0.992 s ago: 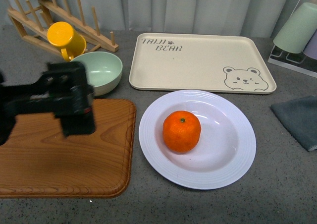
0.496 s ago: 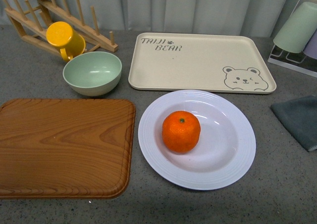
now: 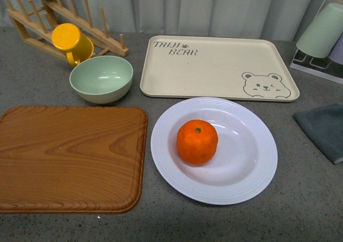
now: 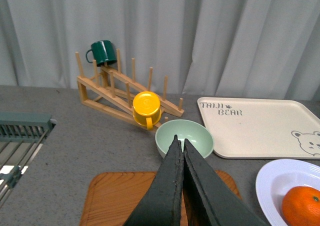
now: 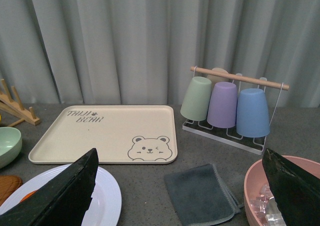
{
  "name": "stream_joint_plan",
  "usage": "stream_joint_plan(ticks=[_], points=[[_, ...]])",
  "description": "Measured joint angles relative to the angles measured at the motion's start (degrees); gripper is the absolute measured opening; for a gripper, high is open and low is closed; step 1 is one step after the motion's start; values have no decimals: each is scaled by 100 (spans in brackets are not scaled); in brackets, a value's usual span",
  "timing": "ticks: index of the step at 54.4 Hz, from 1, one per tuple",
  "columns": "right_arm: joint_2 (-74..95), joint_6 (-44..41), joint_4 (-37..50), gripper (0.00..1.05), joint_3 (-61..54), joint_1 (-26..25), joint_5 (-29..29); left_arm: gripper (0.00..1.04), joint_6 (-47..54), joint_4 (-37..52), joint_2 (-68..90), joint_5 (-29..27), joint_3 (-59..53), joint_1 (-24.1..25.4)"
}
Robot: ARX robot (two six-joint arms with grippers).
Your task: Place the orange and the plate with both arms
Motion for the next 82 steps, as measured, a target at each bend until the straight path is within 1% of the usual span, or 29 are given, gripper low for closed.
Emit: stream_joint_plan(ticks=[2, 4, 19, 37, 38, 41, 42, 51, 54, 55, 57, 58, 59, 61, 62, 64, 67, 69, 73, 79, 81, 82], points=[[0, 0, 0, 96, 0, 0, 2, 4, -4, -127, -142, 9, 0, 153], [0, 0, 0, 96, 0, 0, 4, 4, 0, -249, -267, 28, 0, 195], [0, 0, 0, 96, 0, 0, 2, 4, 0, -820, -844, 87, 0, 212], [0, 0, 0, 96, 0, 0, 2, 4, 0, -1290, -1307, 90, 0, 212], [0, -2, 0, 96, 0, 0, 2, 4, 0, -1359, -1377, 90, 2, 212], [0, -2, 0, 96, 0, 0, 2, 4, 0, -2094, -1919, 94, 2, 212], [0, 0, 0, 96, 0, 0, 2, 4, 0, -2214, -2055, 94, 2, 212], [0, 0, 0, 96, 0, 0, 2, 4, -2, -2306, -2286, 94, 2, 212], [0, 0, 0, 96, 0, 2, 4, 17, 0, -2306, -2288, 92, 2, 212], [28, -57, -70, 96, 15, 28, 98, 23, 0, -2306, -2291, 92, 2, 212], [188, -188, -433, 96, 151, 103, 380, 30, 0, -2306, -2291, 92, 2, 212], [341, -254, -553, 96, 212, 122, 492, 31, 0, -2306, -2293, 92, 2, 212], [525, -275, -575, 96, 260, 120, 507, 35, 0, -2306, -2293, 87, 2, 212], [822, -321, -514, 96, 313, 98, 498, 42, 0, -2308, -2295, 92, 2, 212], [1047, -332, -417, 96, 350, 79, 481, 44, 0, -2308, -2295, 92, 2, 212], [1410, -339, -203, 96, 409, 52, 442, 51, 0, -2310, -2295, 92, 2, 212], [2072, -337, 254, 96, 527, 4, 345, 60, 0, -2310, -2295, 92, 2, 212], [2688, -319, 656, 96, 667, -59, 177, 67, 0, -2310, -2295, 92, 2, 212], [3836, -254, 1298, 96, 973, -140, -114, 78, 0, -2310, -2295, 92, 2, 212], [5499, -35, 1784, 96, 1504, -201, -503, 98, 0, -2315, -2295, 92, 2, 212], [5967, 59, 1812, 96, 1663, -205, -614, 100, 7, -2315, -2295, 90, 2, 212], [6258, 127, 1805, 96, 1773, -208, -708, 99, 11, -2315, -2295, 90, 2, 212]])
